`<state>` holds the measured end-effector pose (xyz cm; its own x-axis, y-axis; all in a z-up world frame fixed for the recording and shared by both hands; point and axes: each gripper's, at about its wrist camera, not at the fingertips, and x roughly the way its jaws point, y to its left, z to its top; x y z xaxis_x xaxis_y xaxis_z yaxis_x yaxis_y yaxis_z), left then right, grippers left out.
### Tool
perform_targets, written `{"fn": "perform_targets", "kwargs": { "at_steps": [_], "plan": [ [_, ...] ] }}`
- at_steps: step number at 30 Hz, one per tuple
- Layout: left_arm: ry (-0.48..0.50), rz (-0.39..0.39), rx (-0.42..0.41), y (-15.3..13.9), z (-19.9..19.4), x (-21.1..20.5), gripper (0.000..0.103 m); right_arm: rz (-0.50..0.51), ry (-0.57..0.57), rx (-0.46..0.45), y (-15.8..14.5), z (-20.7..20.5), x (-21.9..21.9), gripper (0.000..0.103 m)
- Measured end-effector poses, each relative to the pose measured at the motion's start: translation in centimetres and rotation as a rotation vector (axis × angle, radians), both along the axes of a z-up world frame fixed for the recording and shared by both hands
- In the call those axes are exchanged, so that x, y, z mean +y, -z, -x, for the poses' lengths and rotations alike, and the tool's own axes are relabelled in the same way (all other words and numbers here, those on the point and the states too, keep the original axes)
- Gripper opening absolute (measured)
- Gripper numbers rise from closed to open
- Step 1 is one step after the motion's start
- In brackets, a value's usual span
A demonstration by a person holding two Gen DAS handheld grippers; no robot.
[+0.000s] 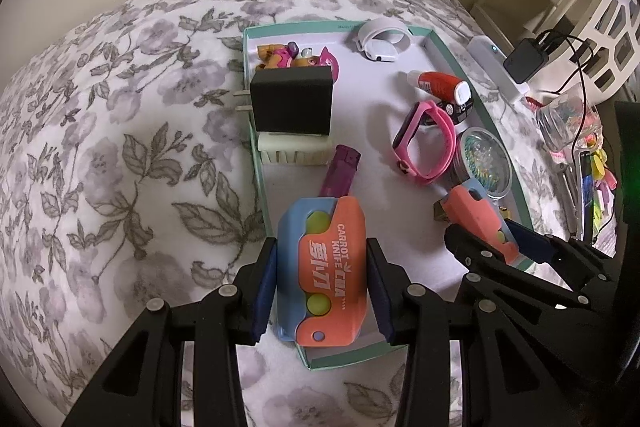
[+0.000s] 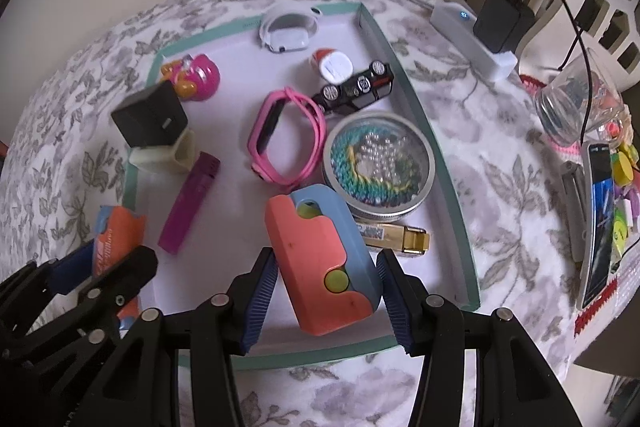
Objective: Organize rigid objects
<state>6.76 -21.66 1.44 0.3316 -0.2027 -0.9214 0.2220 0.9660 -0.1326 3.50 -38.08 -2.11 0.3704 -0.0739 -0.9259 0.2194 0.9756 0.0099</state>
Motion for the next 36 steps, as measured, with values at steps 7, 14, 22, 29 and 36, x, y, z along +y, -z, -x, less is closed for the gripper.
{"fn": "perform_targets", "kwargs": {
  "at_steps": [7,14,22,29,36],
  "plan": [
    [0.004,0.003,-0.003,-0.2,0.1,0.0,0.049,-0.003,-0.003,0.017,0.5,0.1,0.0,0.055],
    [-0.023,0.006,0.001,-0.2,0.0,0.6,0.053,0.0,-0.01,0.001,0.3,0.1,0.3,0.055],
    [-0.086,-0.001,0.0,-0.4,-0.1,2.3,0.053,0.016,-0.016,-0.004,0.2,0.2,0.5,0.064],
    [-0.144,-0.025,-0.005,-0.6,0.0,4.4,0.053,0.007,-0.015,-0.036,-0.4,0.4,0.7,0.078],
    [-0.224,-0.031,-0.009,-0.9,0.1,7.2,0.053,0.03,-0.035,-0.061,-0.9,0.5,1.6,0.101]
  ]
}}
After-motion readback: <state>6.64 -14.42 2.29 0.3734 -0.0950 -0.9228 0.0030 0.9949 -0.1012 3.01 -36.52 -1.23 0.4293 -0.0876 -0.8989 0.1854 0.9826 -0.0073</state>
